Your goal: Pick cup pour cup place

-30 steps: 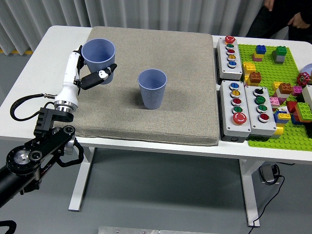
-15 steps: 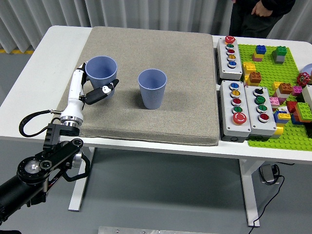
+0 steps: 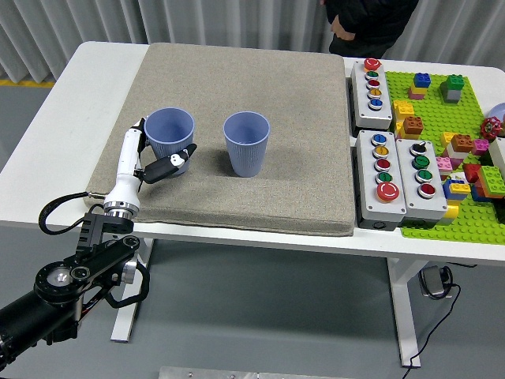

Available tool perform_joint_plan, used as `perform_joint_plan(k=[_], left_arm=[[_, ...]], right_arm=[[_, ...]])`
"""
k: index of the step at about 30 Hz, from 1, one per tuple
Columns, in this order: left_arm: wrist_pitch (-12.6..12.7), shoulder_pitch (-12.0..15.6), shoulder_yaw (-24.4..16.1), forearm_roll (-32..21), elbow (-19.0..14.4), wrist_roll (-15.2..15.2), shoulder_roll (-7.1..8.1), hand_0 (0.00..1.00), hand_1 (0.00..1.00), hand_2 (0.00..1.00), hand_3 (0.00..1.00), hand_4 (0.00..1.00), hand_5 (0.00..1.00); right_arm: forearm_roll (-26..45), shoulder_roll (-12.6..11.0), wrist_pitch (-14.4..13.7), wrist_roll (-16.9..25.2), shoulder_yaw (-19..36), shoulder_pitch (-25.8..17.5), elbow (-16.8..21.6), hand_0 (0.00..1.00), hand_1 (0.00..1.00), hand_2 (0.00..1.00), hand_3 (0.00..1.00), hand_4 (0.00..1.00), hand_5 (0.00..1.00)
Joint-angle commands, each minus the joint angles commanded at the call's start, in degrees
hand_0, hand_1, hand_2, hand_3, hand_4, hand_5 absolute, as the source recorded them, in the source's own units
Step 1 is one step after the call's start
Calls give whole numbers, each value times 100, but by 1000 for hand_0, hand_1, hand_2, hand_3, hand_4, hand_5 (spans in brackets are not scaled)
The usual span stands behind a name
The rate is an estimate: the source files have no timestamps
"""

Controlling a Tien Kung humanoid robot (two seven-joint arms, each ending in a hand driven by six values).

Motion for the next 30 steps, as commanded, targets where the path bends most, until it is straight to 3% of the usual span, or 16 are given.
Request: perform_joint_plan(k=[20, 21, 30], left_arm=[[-108, -26, 108, -155, 97, -46, 7, 585, 569, 546, 544, 811, 210], [-112, -26, 111, -164, 104, -49, 8, 605, 615, 606, 569, 838, 241], [-241, 19, 55, -147, 102, -64, 25, 606, 615, 609, 574, 857, 265]], right_arm=[[-19, -5, -11, 4, 21, 57, -7, 699, 696, 641, 604, 12, 302], [-18, -4, -11, 3, 21, 57, -7, 698, 696, 641, 604, 12, 303], [-38, 1, -11, 5, 41, 61, -7, 698, 696, 641, 604, 11, 303]])
